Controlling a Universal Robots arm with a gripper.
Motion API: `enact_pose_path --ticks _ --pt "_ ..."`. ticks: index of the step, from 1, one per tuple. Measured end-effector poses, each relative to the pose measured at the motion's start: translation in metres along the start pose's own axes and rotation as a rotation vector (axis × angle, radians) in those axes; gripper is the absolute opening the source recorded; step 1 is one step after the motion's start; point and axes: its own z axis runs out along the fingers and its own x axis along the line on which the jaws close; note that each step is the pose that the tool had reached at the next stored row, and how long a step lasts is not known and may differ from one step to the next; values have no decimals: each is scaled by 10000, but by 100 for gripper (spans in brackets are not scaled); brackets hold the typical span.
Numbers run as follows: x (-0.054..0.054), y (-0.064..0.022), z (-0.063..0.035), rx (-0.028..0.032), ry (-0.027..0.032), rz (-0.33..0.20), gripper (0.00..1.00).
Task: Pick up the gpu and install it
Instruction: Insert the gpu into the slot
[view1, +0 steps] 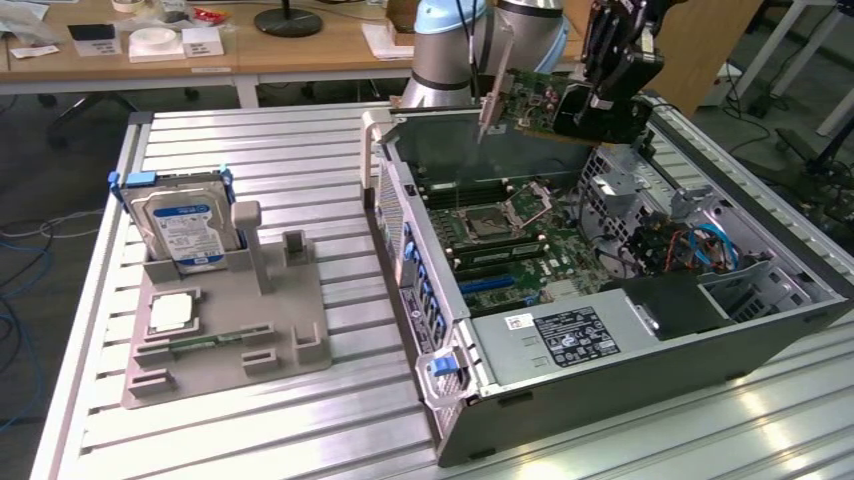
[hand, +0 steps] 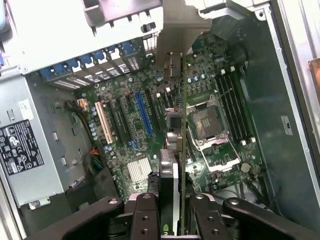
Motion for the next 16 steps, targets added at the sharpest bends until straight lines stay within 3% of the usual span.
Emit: enact_pose_path --ticks 5,16 --pt "0 -1 30 187 -56 -150 28" --pt "1 -4 130 260 -53 -1634 28"
